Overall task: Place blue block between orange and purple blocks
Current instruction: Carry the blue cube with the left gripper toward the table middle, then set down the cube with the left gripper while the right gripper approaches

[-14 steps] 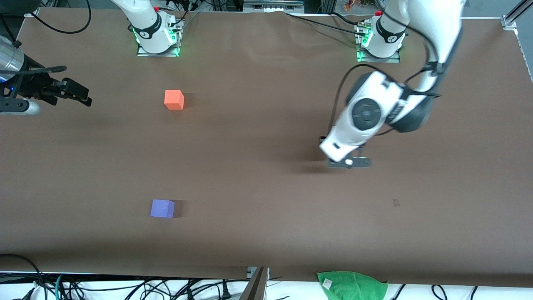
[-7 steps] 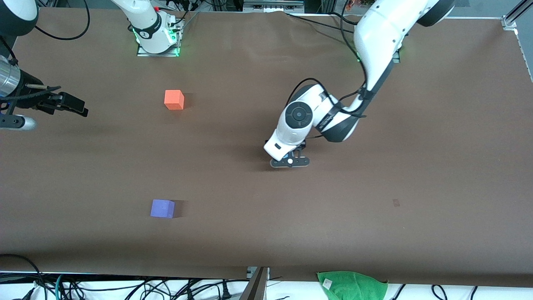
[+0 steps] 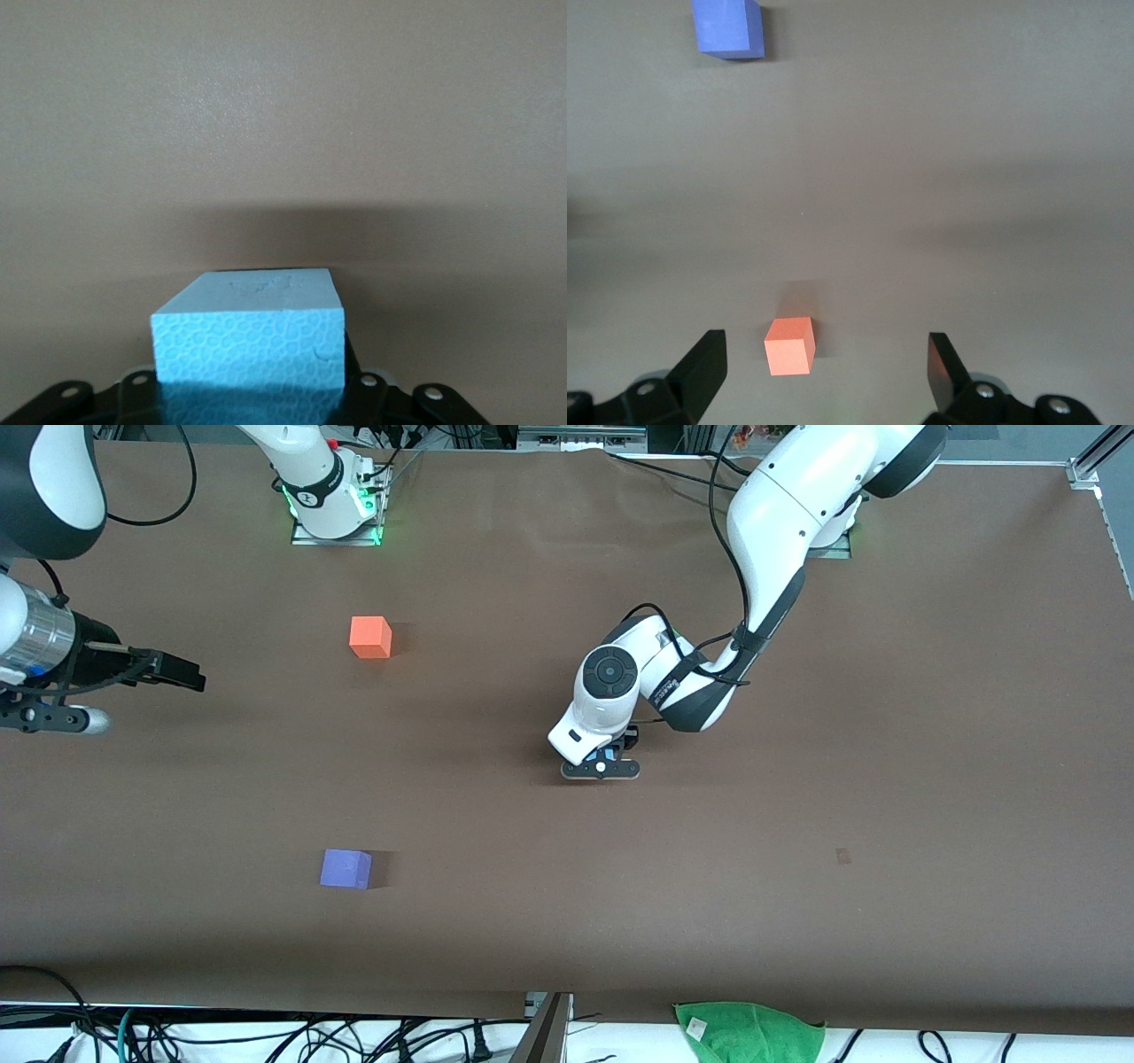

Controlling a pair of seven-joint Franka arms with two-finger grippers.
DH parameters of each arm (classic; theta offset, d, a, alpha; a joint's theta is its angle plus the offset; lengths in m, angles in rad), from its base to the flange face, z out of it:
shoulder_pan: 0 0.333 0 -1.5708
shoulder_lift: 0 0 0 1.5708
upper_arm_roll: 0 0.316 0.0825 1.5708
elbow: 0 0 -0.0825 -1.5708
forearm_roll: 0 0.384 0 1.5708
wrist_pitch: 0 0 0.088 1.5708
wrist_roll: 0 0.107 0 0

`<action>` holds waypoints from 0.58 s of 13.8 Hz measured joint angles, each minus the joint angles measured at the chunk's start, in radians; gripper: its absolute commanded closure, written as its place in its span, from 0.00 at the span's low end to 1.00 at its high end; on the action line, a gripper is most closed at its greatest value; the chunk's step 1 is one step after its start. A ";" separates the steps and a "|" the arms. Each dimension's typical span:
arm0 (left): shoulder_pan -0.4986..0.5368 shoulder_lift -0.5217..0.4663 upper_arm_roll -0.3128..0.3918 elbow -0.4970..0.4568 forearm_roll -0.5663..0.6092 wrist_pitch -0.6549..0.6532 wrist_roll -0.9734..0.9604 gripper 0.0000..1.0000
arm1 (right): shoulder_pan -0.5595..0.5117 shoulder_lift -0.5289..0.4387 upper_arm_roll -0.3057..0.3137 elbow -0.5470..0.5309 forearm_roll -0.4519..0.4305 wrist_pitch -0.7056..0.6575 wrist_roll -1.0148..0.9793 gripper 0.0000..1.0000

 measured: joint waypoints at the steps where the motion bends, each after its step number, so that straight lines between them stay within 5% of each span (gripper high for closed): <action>1: 0.000 0.001 0.000 0.001 0.000 0.000 0.000 0.00 | 0.000 0.006 0.000 0.000 0.000 0.002 0.000 0.00; 4: 0.000 -0.007 0.001 0.021 0.000 -0.029 0.000 0.00 | 0.002 0.011 0.002 0.002 -0.004 0.010 0.000 0.00; 8: 0.021 -0.153 0.003 0.061 0.001 -0.272 0.010 0.00 | 0.005 0.047 0.009 0.001 -0.008 0.014 -0.001 0.00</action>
